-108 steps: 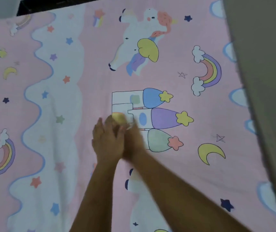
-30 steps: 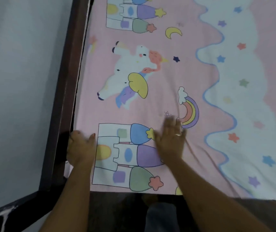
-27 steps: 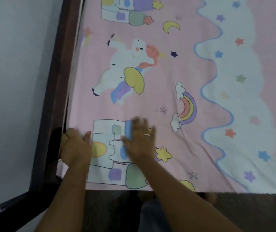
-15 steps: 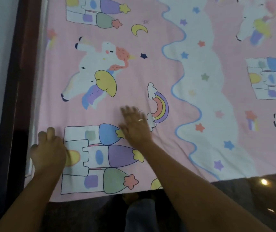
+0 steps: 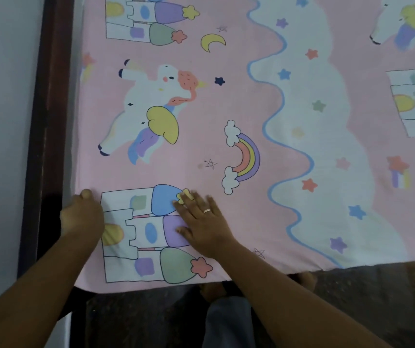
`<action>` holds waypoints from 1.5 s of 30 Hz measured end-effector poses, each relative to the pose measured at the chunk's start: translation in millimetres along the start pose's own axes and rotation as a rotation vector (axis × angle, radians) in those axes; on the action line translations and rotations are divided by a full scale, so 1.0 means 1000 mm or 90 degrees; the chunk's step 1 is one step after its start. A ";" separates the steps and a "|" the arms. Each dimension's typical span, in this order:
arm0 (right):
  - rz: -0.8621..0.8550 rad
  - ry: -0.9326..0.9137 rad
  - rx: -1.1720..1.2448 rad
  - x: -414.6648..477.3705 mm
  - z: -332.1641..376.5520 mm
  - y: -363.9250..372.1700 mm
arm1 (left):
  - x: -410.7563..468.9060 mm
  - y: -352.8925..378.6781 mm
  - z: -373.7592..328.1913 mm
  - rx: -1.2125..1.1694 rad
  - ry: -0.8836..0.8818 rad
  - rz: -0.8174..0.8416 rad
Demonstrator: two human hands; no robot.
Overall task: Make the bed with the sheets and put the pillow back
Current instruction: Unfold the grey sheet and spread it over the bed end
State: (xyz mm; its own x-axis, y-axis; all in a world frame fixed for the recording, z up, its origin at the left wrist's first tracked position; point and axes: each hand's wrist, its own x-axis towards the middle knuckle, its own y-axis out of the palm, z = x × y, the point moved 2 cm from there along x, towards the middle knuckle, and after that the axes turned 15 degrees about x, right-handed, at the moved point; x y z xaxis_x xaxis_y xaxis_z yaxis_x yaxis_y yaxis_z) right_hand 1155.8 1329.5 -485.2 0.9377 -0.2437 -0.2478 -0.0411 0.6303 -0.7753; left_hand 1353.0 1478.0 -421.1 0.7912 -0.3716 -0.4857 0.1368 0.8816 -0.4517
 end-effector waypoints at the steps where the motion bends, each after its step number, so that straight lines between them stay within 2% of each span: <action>1: 0.026 -0.040 0.003 0.000 0.002 0.002 | 0.000 0.002 0.003 -0.053 -0.007 0.023; 4: 0.063 -0.120 -0.012 0.003 -0.007 -0.002 | -0.013 0.005 0.006 -0.155 -0.036 0.082; 7: 0.010 -0.071 -0.042 0.004 -0.019 -0.006 | -0.030 0.016 -0.004 -0.174 -0.059 0.133; 11: -0.021 0.002 -0.001 -0.013 0.030 0.024 | -0.049 0.022 -0.018 -0.084 0.033 0.191; 14: 0.060 -0.113 0.000 -0.027 0.084 0.051 | -0.066 -0.005 -0.021 -0.028 0.113 0.211; 16: 0.136 -0.270 0.042 -0.027 0.103 0.050 | -0.066 -0.022 -0.022 -0.103 0.105 0.162; 18: 0.205 -0.379 0.118 -0.014 0.104 0.031 | -0.059 -0.031 -0.019 -0.258 0.052 0.044; 19: 0.203 -0.356 0.145 -0.003 0.094 0.021 | -0.056 -0.035 -0.018 -0.350 0.026 -0.029; 20: 0.151 -0.291 0.161 0.009 0.075 0.011 | -0.052 -0.036 -0.020 -0.438 0.014 -0.113; 22: -0.026 -0.140 0.113 0.031 0.020 -0.011 | -0.044 -0.021 -0.029 -0.563 0.030 -0.229; 23: -0.078 -0.068 0.061 0.037 -0.011 -0.023 | -0.041 -0.010 -0.033 -0.571 0.040 -0.242; 26: -0.097 0.073 -0.050 0.031 -0.079 -0.052 | -0.044 0.033 -0.043 -0.550 0.009 -0.142; 30: -0.093 0.123 -0.071 0.023 -0.065 -0.044 | -0.053 0.054 -0.042 -0.594 -0.135 -0.055; 35: -0.006 -0.025 -0.015 0.014 0.019 0.013 | -0.060 0.017 -0.051 -0.650 -0.288 0.062; 37: 0.069 -0.122 0.001 0.005 0.052 0.026 | -0.062 0.003 -0.053 -0.630 -0.296 0.086; 39: 0.195 -0.226 0.020 -0.011 0.074 0.038 | -0.072 -0.010 -0.051 -0.592 -0.284 0.074; 41: 0.279 -0.268 0.016 -0.027 0.085 0.039 | -0.089 -0.023 -0.046 -0.567 -0.273 0.065; 43: 0.297 -0.261 0.041 -0.039 0.085 0.021 | -0.106 -0.036 -0.037 -0.582 -0.275 0.083; 45: 0.258 -0.270 -0.016 -0.042 0.076 -0.019 | -0.122 -0.052 -0.029 -0.603 -0.274 0.089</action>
State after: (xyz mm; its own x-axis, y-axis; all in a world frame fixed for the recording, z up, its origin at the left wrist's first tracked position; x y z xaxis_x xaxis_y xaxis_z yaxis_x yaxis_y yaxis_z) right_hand 1143.7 1384.0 -416.3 0.9010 0.3333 -0.2776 -0.4292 0.5921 -0.6821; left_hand 1231.6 1468.7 -360.0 0.9349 0.0146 -0.3547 -0.3468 0.2516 -0.9036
